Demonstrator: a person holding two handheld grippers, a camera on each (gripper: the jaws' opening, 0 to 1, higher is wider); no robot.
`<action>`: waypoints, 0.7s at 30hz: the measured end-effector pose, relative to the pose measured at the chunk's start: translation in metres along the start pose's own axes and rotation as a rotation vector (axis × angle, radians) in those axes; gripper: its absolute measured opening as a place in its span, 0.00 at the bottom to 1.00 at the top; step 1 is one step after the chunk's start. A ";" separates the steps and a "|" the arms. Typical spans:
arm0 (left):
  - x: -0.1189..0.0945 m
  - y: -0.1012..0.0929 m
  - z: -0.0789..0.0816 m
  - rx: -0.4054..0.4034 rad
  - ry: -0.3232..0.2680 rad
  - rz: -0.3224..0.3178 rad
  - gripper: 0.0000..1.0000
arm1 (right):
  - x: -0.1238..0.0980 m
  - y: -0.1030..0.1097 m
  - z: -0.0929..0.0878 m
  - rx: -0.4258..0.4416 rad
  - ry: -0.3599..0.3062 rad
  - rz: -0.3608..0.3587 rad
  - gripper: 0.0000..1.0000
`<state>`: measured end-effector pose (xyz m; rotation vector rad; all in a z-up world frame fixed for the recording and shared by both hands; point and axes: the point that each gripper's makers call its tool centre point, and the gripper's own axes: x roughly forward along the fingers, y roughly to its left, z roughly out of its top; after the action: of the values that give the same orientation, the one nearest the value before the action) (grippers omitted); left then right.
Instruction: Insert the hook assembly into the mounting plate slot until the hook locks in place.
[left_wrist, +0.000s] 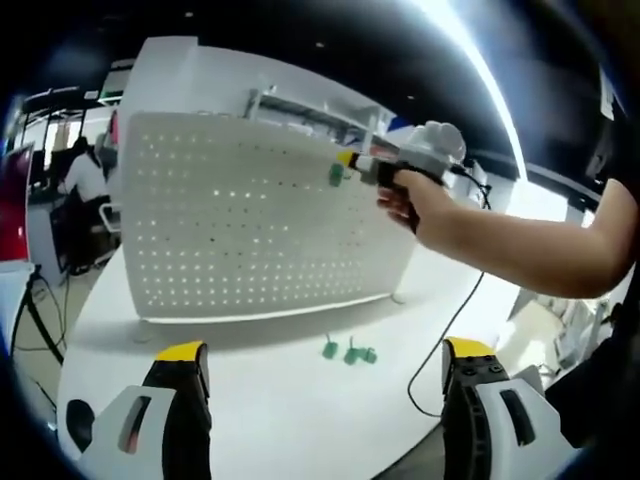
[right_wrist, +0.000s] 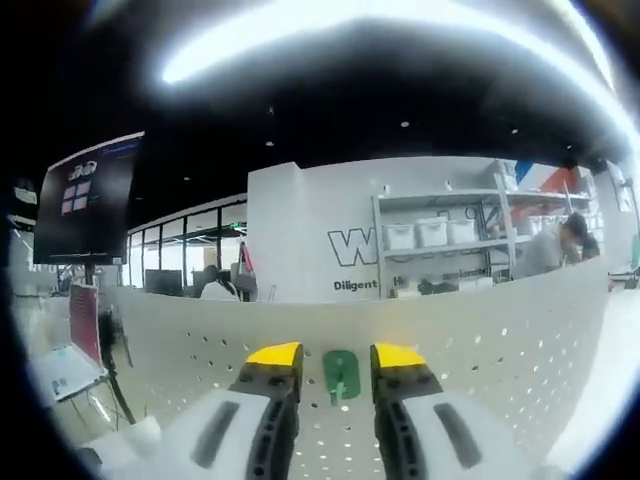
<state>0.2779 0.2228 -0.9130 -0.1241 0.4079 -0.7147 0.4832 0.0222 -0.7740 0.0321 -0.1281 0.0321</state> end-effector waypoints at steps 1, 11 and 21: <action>0.000 -0.001 0.000 0.001 0.001 -0.001 0.98 | -0.001 -0.001 0.001 -0.002 -0.001 0.001 0.27; -0.002 -0.014 -0.014 0.023 0.049 -0.021 1.00 | -0.042 -0.031 -0.041 -0.026 0.140 0.034 0.34; -0.002 -0.024 -0.024 0.011 0.077 -0.045 1.00 | -0.099 -0.050 -0.100 -0.073 0.311 0.069 0.34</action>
<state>0.2521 0.2069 -0.9280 -0.0959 0.4760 -0.7681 0.3996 -0.0270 -0.8878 -0.0506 0.1807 0.1003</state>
